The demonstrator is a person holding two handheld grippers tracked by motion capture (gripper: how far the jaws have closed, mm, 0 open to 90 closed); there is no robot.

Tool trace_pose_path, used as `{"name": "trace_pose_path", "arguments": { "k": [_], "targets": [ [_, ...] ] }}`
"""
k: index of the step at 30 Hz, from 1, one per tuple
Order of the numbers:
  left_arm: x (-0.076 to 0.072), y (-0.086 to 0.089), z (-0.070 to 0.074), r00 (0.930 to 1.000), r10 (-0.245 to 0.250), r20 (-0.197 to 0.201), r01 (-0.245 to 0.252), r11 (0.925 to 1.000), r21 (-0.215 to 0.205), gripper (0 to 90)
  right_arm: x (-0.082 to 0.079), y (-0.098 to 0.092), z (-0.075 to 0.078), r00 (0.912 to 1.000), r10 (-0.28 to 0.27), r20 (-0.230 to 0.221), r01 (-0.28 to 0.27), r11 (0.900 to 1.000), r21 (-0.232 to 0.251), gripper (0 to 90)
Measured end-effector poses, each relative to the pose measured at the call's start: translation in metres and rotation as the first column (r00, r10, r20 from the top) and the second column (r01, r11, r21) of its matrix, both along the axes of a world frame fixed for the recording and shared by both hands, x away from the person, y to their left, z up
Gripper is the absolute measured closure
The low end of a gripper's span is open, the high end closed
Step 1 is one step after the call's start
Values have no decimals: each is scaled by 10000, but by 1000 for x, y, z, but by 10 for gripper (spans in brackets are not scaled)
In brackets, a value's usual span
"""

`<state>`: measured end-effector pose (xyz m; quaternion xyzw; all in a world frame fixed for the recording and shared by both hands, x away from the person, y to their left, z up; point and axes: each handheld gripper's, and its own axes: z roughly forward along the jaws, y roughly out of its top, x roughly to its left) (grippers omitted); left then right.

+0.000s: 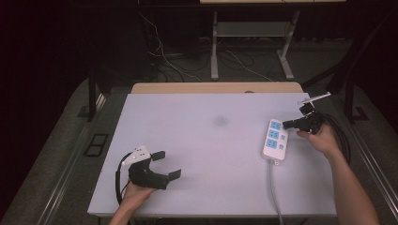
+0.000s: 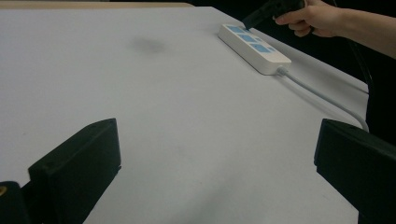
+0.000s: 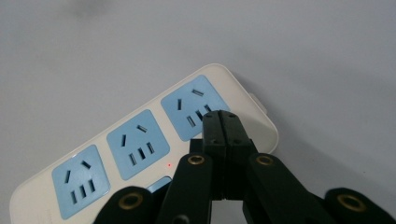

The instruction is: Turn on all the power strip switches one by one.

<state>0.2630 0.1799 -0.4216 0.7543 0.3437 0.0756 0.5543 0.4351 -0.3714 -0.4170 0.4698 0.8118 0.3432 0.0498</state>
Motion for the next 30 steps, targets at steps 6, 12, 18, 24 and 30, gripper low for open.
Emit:
{"name": "trace_pose_path", "arguments": {
  "k": [6,12,18,24,30],
  "targets": [
    [-1,0,1,10000,-1,17,1,10000,1,0,-2,3,1,9997,120,199,-112,9992,-395,899],
    [-1,0,1,10000,-37,21,37,10000,20,0,-3,4,0,9996,105,278,-93,9990,-428,900],
    [-1,-2,0,10000,-65,33,65,10000,37,0,-4,-4,-7,9996,-72,281,63,9995,325,900],
    [-1,-2,0,10000,-78,48,78,10000,42,0,-7,-1,-7,9987,-27,504,23,10000,81,900],
    [-2,-1,2,9999,-56,110,56,10000,29,0,-7,1,-7,9987,-94,499,100,9999,-118,900]
  ]
}}
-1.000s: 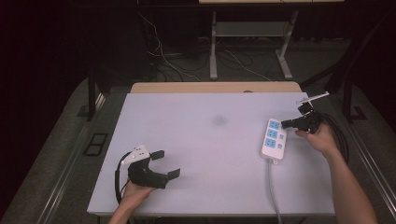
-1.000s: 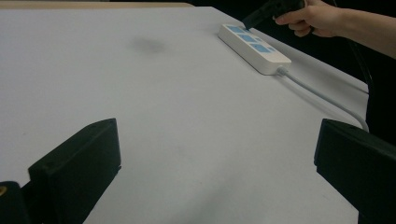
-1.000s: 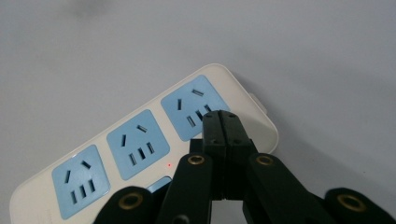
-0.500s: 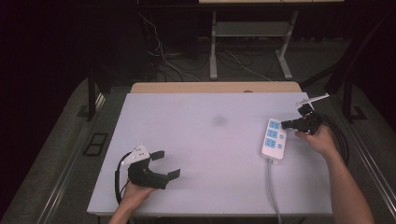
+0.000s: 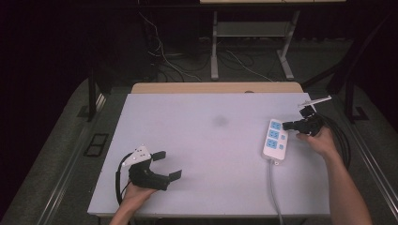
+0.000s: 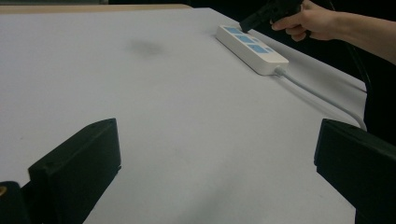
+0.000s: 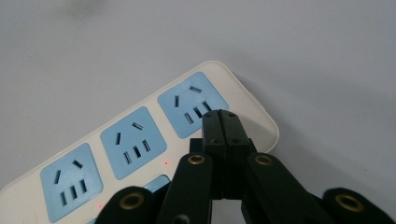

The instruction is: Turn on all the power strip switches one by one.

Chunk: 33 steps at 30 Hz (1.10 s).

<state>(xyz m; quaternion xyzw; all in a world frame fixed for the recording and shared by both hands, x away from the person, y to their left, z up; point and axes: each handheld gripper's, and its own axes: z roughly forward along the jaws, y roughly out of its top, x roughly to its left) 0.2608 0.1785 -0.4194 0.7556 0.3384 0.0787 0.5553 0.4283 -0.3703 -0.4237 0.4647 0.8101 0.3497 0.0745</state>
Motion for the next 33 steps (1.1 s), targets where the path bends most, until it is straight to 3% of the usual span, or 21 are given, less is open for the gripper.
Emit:
{"name": "trace_pose_path", "arguments": {
  "k": [8,14,27,33],
  "targets": [
    [1,1,-1,10000,7,-10,-7,10000,0,0,-2,-2,-2,9999,-121,79,119,9996,268,900],
    [1,0,-1,10000,-3,-15,3,10000,6,0,-3,1,-1,9997,-152,178,151,9999,32,900],
    [1,1,-1,10000,3,-49,-3,10000,-21,0,-3,1,1,9993,-376,-84,378,9987,330,900],
    [1,0,-1,10000,-2,-69,1,10000,-53,0,-6,5,8,9990,-426,111,420,9979,492,900]
  ]
}}
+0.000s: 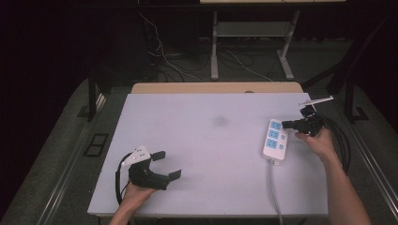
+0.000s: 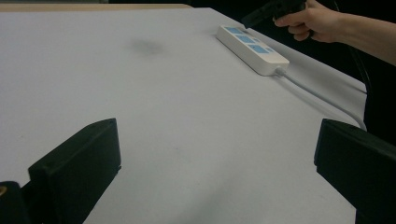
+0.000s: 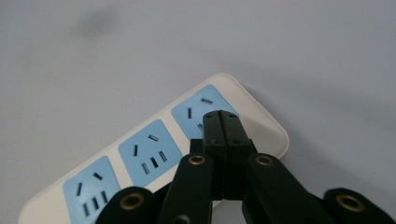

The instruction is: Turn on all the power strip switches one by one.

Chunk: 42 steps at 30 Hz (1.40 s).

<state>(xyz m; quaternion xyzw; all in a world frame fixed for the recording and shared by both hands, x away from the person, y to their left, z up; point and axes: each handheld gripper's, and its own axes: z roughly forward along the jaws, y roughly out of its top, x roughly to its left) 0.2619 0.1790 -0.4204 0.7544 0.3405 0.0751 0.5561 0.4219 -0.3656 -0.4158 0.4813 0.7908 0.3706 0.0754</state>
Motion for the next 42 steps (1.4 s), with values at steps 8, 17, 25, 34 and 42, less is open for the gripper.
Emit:
{"name": "trace_pose_path", "arguments": {
  "k": [8,17,25,34,42],
  "targets": [
    [-1,-1,1,10000,-37,36,37,10000,-22,0,-9,0,13,9995,-161,254,151,9992,378,894],
    [-2,-3,2,9999,-125,90,126,9999,-84,0,-32,7,29,9960,-631,632,535,9883,1431,564],
    [-3,-3,2,9998,-169,109,170,9998,-125,0,-52,15,33,9911,-1022,850,857,9800,1796,99],
    [-3,-5,2,9998,-192,55,193,9997,-152,0,-79,25,39,9934,-564,1003,362,9804,1935,3],
    [-2,-5,1,9998,-207,25,207,9997,-134,0,-100,33,40,9920,-109,1258,-163,9768,2134,3]
  ]
}}
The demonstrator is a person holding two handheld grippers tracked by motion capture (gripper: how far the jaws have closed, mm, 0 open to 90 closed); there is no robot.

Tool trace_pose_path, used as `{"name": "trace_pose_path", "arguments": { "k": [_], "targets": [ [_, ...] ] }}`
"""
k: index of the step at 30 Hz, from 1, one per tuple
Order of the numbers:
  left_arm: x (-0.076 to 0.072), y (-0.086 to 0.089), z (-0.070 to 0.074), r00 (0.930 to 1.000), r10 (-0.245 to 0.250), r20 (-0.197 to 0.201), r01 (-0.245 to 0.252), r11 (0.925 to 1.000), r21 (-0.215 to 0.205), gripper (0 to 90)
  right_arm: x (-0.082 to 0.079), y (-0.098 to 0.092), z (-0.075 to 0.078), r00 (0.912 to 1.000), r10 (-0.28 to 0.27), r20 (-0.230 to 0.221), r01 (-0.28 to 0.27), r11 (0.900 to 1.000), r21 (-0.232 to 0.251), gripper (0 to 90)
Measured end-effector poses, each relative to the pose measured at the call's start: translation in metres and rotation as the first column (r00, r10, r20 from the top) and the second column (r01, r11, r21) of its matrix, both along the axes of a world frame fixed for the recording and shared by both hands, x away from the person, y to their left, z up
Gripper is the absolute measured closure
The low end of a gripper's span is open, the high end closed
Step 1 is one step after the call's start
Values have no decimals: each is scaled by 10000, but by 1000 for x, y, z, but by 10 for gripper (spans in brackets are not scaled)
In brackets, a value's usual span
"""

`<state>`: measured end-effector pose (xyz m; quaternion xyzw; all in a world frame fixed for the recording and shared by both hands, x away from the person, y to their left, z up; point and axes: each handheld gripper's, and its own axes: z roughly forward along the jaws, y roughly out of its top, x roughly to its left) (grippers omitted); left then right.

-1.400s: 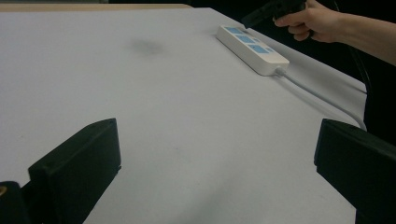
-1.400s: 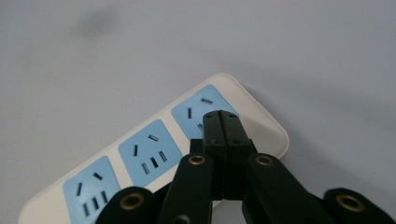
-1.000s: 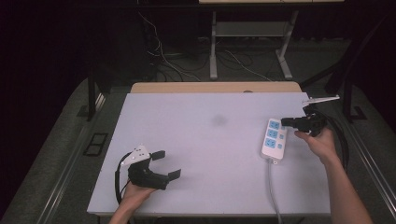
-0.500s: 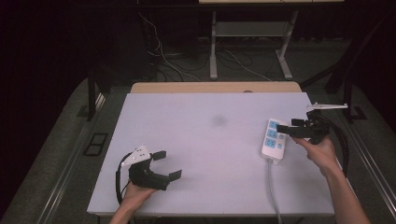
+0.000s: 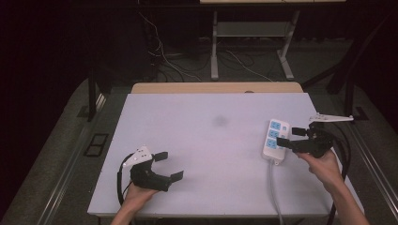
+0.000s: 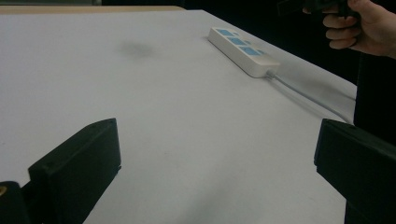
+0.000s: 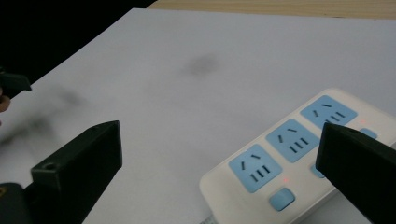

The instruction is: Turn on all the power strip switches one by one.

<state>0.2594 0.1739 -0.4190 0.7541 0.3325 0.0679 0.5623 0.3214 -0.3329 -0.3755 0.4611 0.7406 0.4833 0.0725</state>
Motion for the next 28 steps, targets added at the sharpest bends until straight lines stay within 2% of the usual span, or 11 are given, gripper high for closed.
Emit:
{"name": "trace_pose_path", "arguments": {
  "k": [4,12,16,21,28],
  "targets": [
    [0,1,-1,10000,-27,-55,27,10000,41,0,-10,5,-4,9997,207,124,-207,9998,-3,3],
    [0,3,-1,9999,66,-106,-66,10000,-16,0,-38,12,-16,9974,560,455,-578,9976,388,3],
    [0,3,-1,9999,90,-123,-90,10000,-4,0,-50,17,-22,9959,695,586,-712,9971,277,3],
    [2,5,-3,9997,95,-218,-93,9999,106,0,-61,19,-34,9961,766,445,-766,9971,-15,3],
    [4,7,-4,9995,123,-297,-119,9998,137,0,-73,19,-44,9949,894,460,-890,9960,-105,3]
  ]
}}
